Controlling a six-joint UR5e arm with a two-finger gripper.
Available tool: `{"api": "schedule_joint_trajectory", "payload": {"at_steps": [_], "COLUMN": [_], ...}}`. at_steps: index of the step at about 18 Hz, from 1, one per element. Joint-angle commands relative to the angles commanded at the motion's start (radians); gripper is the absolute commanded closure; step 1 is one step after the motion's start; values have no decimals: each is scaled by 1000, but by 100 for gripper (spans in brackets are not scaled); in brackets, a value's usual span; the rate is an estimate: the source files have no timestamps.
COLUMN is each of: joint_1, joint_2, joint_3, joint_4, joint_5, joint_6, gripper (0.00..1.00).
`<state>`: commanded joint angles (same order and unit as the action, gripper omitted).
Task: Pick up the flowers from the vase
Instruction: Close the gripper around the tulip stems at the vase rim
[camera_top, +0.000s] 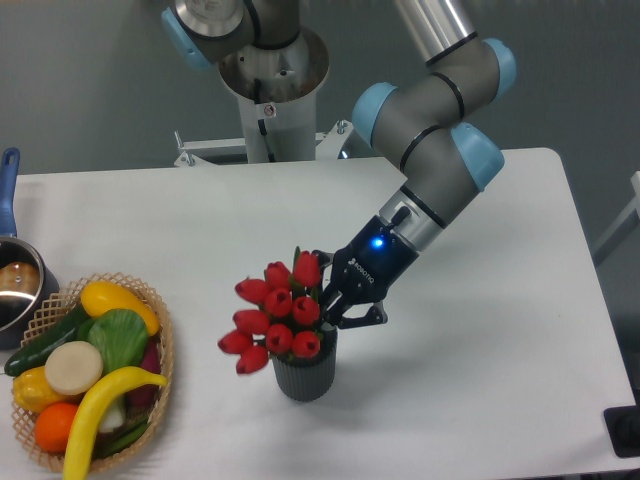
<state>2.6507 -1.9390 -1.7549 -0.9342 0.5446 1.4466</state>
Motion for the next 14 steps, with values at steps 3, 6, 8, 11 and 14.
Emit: {"api": "schedule_joint_trajectory", "payload": {"at_steps": [3,6,8,11,14], "joint_1": [-2,-2,-2,-5,-2], "joint_2": [8,9,8,11,28], "joint_3": [6,41,66,90,97], "joint_4": [-5,-5,-5,-6,-11], "joint_5": [0,-2,-6,-9,-9], "joint_6": [-26,-90,-133,-172,-189], "gripper": [100,100,100,100,100]}}
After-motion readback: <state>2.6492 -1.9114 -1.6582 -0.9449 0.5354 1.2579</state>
